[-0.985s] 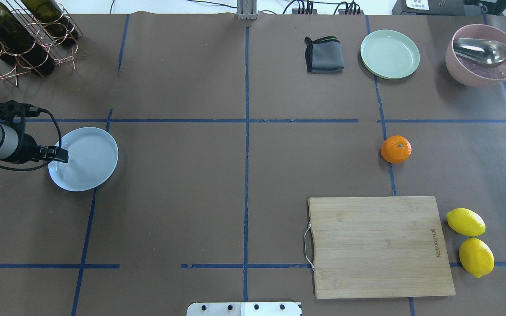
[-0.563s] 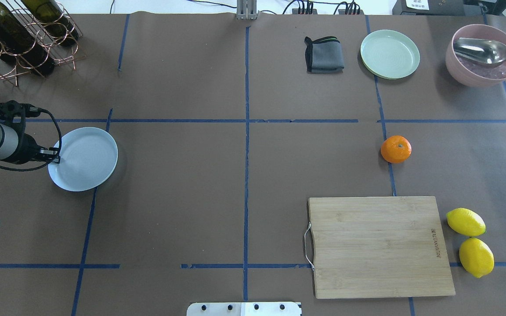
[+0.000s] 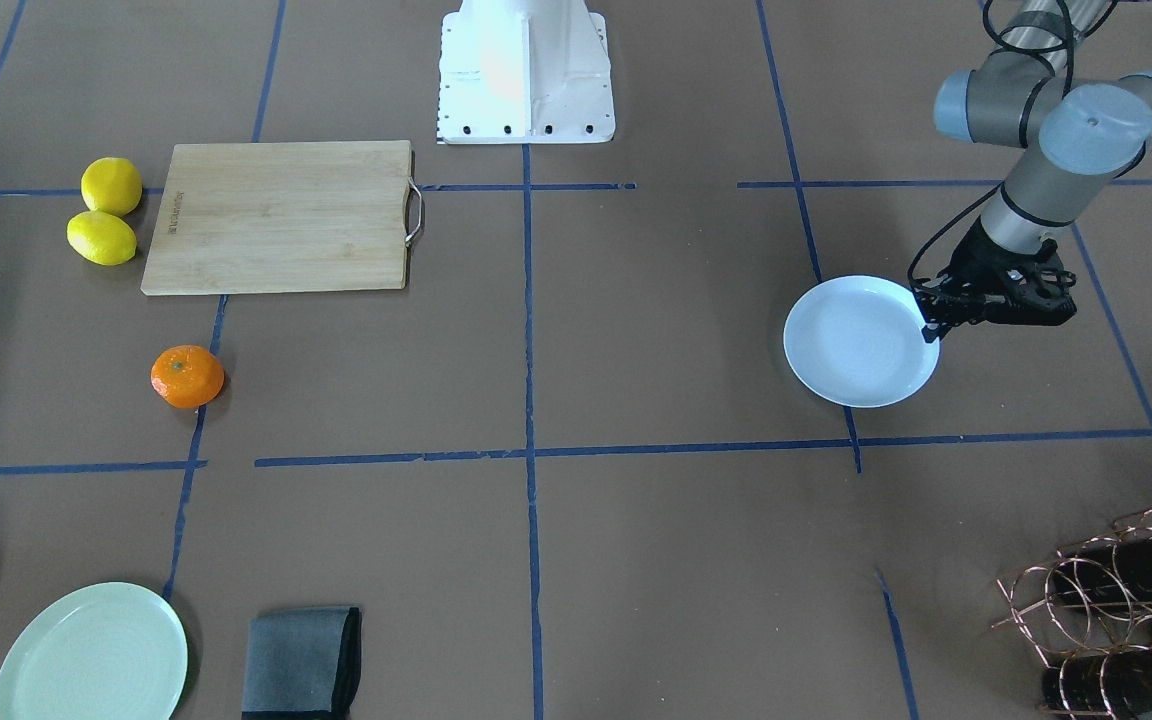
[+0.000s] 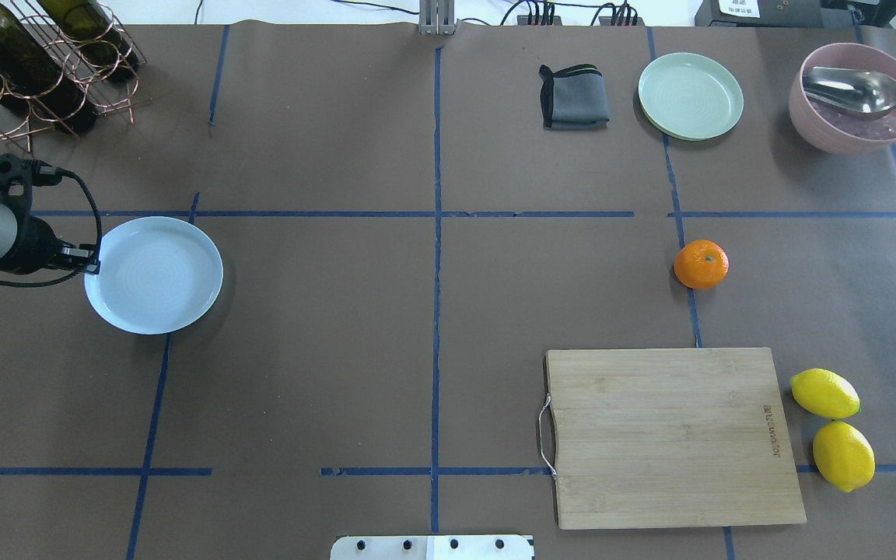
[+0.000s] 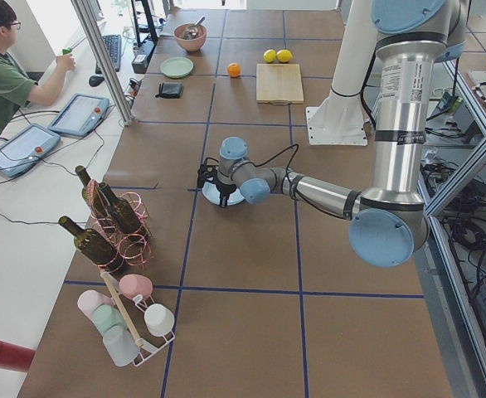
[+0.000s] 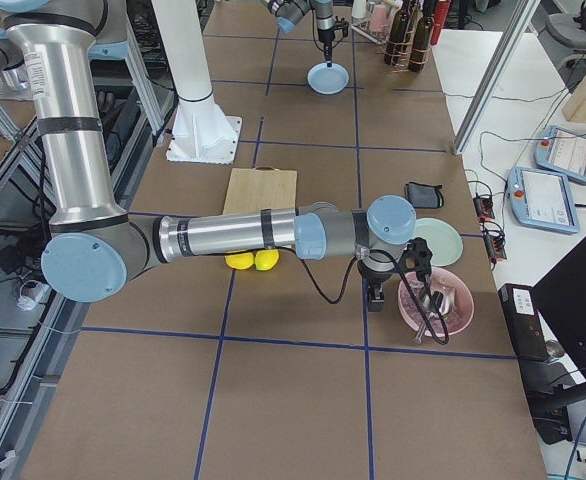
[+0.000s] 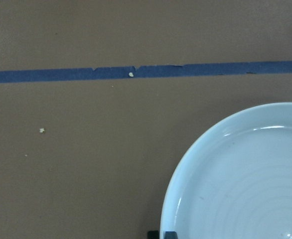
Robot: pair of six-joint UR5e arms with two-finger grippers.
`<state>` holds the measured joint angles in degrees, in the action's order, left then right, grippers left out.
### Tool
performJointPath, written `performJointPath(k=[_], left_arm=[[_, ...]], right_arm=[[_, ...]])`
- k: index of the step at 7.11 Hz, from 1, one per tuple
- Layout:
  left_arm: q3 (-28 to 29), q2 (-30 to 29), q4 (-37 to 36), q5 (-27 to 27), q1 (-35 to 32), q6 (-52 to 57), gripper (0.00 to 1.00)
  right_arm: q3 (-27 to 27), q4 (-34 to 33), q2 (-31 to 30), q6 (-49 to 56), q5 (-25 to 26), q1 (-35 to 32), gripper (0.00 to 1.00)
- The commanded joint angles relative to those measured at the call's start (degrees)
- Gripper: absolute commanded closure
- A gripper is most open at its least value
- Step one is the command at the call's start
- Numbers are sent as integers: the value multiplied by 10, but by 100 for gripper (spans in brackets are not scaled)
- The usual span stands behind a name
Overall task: Pick orange to plate
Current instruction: 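Slide the light blue plate with the left gripper toward the table center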
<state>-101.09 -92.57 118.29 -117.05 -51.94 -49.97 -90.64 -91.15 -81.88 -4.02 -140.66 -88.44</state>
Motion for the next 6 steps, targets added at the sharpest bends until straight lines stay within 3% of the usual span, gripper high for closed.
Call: performJointPath(k=[1,2,3,5,6], left_arm=[[-44,-107,-216,-34,-94,105,100],[-40,-184,-300,-38,-96,98,100],[-32,-217,-312,-63,-93,71,100],[-24,-249,-245,-85,-29,-103,100],[11,-276,-161,-84,22,-218,100]], right_arm=[[3,17,-2,0,-1,-1,0],[0,19,-2,1,0,-1,0],[-1,20,0,1,0,-1,0],[-2,20,0,0,0,0,0],[-2,20,0,1,0,0,0]])
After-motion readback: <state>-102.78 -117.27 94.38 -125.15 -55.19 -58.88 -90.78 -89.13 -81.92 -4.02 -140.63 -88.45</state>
